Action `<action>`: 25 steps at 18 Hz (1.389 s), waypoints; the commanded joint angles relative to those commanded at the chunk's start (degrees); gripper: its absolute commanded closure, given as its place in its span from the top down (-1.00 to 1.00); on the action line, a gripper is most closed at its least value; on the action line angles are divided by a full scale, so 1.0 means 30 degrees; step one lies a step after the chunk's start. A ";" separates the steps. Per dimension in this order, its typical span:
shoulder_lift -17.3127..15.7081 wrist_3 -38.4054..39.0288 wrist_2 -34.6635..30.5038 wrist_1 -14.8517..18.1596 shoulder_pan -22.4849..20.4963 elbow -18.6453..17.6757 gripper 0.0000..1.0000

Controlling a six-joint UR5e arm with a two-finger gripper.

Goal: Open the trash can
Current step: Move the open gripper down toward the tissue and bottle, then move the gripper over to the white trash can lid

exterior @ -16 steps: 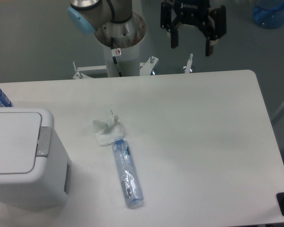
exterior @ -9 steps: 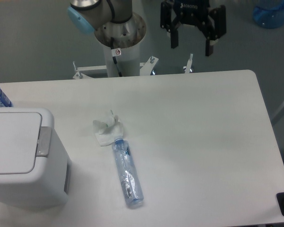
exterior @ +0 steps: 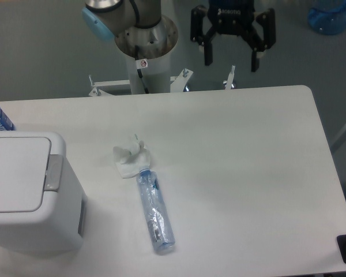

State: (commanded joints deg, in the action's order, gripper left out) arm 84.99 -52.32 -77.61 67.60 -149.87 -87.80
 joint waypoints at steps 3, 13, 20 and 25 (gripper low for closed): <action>0.0409 0.2377 0.0000 -0.0908 0.1027 -0.0205 1.00; 0.2489 0.8090 0.0469 -0.3108 0.4923 -0.0148 1.00; 0.3632 1.0875 0.0469 -0.5157 0.6418 -0.0089 1.00; 0.4247 1.1784 0.0498 -0.5569 0.7298 -0.0089 1.00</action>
State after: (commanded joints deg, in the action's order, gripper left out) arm 97.73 -16.97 -76.11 50.89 -127.97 -88.07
